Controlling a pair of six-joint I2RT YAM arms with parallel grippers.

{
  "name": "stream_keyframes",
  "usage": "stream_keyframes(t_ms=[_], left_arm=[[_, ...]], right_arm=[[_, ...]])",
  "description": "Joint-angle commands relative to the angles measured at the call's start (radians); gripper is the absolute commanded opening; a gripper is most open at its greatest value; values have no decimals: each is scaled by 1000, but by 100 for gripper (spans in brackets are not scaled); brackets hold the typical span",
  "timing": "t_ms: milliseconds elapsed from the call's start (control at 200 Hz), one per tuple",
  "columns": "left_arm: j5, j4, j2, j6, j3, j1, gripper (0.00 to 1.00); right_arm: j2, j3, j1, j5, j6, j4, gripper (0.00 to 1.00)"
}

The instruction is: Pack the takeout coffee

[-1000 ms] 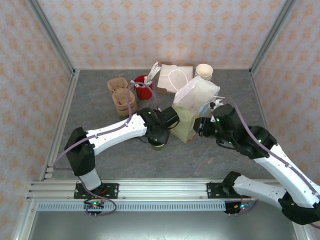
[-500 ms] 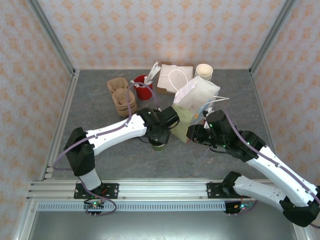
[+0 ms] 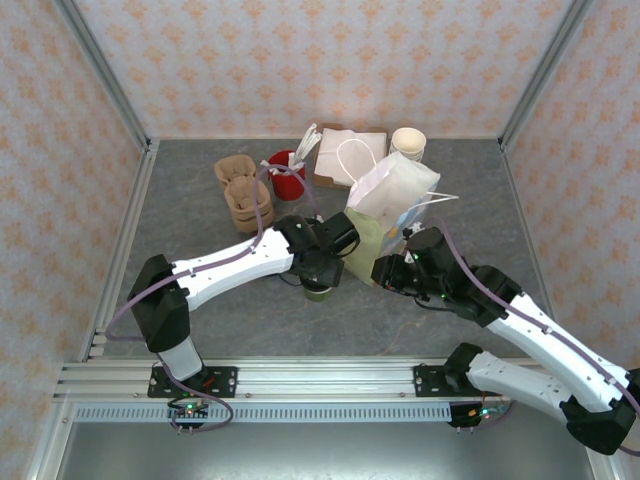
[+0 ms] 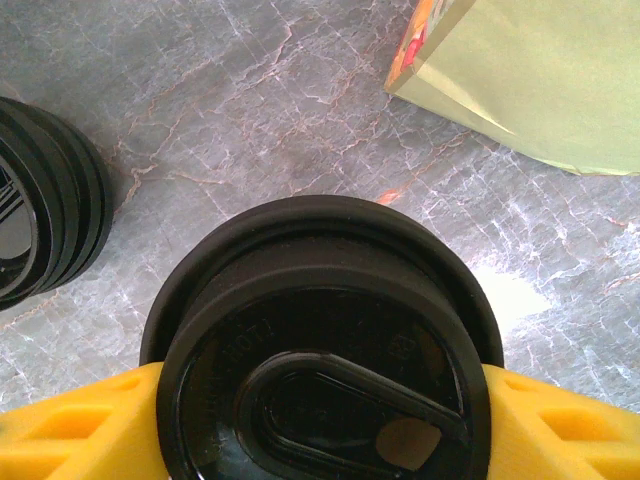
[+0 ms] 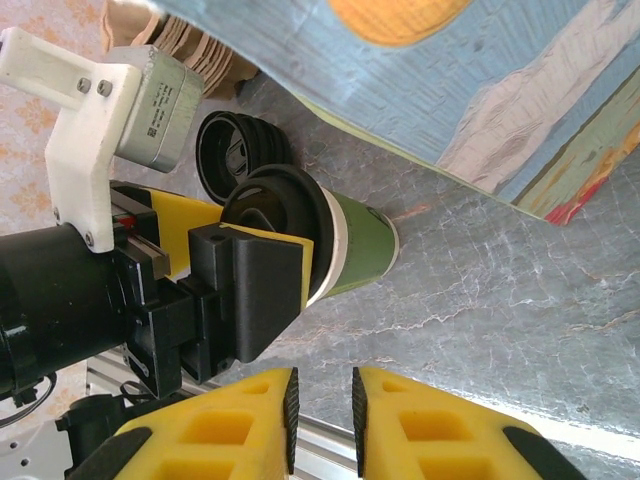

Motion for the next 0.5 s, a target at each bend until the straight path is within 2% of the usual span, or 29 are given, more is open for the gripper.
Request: stream_keyframes(t_ms=[0, 135, 320, 495], left_arm=[[-3, 5, -46, -10, -9, 4, 72], [3, 4, -58, -4, -5, 4, 79], [21, 6, -75, -7, -3, 4, 82], [-9, -18, -76, -4, -4, 8, 82]], right_arm=[[-14, -7, 9, 13, 12, 26, 23], [-13, -15, 12, 12, 18, 36, 23], [-7, -37, 25, 23, 37, 70, 23], [-2, -63, 41, 33, 55, 99, 23]])
